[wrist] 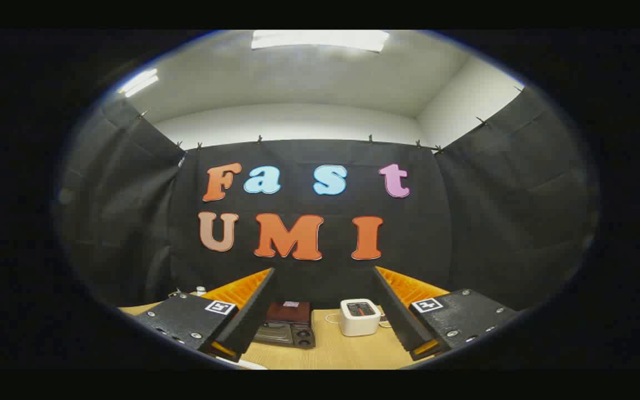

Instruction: Open the toaster oven, put the food inside, and close the toaster oven door.

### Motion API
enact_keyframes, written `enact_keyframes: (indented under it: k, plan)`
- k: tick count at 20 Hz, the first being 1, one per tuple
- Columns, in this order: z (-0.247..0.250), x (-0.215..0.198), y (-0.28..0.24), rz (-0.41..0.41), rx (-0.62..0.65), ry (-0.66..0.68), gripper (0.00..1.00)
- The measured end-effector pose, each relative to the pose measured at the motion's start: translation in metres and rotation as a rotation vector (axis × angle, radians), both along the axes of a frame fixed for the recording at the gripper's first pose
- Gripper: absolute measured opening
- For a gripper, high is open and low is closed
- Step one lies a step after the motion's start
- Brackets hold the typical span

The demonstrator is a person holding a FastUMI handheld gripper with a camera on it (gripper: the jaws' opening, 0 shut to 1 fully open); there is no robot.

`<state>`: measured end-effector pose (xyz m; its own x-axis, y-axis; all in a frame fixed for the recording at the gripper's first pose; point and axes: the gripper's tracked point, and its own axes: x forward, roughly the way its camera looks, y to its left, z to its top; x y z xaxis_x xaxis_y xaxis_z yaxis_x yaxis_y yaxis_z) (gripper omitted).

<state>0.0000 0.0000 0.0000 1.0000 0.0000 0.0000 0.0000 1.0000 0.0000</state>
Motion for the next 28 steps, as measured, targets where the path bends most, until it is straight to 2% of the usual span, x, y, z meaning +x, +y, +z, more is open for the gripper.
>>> enact_keyframes:
  k: [16, 21, 28]
  plan:
    - [-0.014, 0.006, 0.019, 0.073, 0.043, -0.002, 0.99]
    - [-0.045, 0.021, 0.048, 0.125, 0.049, 0.027, 0.99]
    - [-0.113, 0.063, 0.106, 0.197, 0.042, 0.085, 0.99]
